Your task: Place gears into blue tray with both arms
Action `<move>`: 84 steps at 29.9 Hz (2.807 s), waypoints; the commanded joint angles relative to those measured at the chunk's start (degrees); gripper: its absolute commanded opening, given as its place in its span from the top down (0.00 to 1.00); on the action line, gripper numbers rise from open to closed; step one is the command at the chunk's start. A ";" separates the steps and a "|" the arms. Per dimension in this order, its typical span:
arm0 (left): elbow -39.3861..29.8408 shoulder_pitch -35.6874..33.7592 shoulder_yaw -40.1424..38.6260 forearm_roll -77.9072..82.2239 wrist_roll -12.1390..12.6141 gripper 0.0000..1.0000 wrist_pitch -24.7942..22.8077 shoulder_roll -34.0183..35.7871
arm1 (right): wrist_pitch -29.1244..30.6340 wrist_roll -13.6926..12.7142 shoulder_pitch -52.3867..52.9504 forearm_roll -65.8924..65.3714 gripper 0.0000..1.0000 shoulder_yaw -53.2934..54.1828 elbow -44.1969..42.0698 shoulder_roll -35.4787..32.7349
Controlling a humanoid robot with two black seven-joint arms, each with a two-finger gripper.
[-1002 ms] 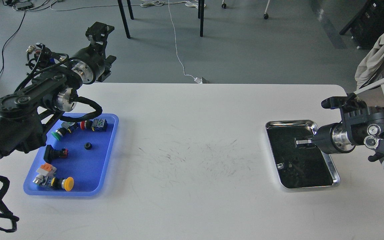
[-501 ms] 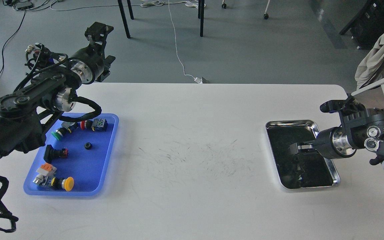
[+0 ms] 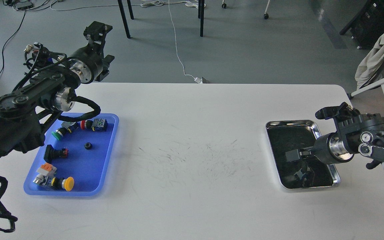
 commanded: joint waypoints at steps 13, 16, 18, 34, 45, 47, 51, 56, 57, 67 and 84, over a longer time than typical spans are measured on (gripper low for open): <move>-0.10 0.00 -0.09 0.00 -0.01 0.00 0.00 0.33 | 1.40 0.20 0.70 0.19 0.41 -2.14 -2.72 3.33; -0.10 0.00 -0.01 0.00 -0.36 0.00 0.00 0.42 | 1.58 0.20 0.71 0.19 0.49 -2.32 -3.69 4.21; -0.10 0.00 -0.01 0.00 -0.45 0.00 0.00 0.77 | 2.36 0.28 0.71 0.11 0.53 -2.40 -4.22 4.30; -0.19 0.00 0.17 0.00 -0.45 0.00 -0.09 1.03 | 2.86 0.81 4.21 0.63 0.99 -2.32 -3.44 4.13; -0.19 -0.08 0.08 0.00 -0.36 0.00 -0.26 1.21 | -0.69 2.13 13.44 12.57 0.99 -1.70 3.16 9.29; -0.19 -0.08 0.08 0.00 -0.36 0.00 -0.26 1.29 | -4.55 2.13 13.54 13.99 0.99 -1.87 2.72 13.51; -0.19 -0.08 0.08 0.00 -0.36 0.00 -0.26 1.56 | -9.49 2.92 13.54 14.78 0.99 -2.23 -0.51 22.91; -0.19 -0.08 0.08 0.00 -0.36 0.00 -0.18 1.82 | -15.11 3.54 12.49 20.05 0.99 -2.23 -9.66 36.01; -0.19 0.00 -0.01 0.00 -0.36 0.00 -0.18 1.91 | -15.82 3.54 11.96 20.67 0.99 -2.14 -11.32 38.55; -0.19 0.00 -0.01 0.00 -0.36 0.00 -0.09 1.82 | -22.32 5.82 1.50 20.58 0.98 -0.91 -24.61 42.97; -0.28 -0.08 -0.01 0.00 -0.45 0.00 -0.18 2.00 | -25.76 8.90 -3.43 21.37 0.98 0.23 -16.27 42.97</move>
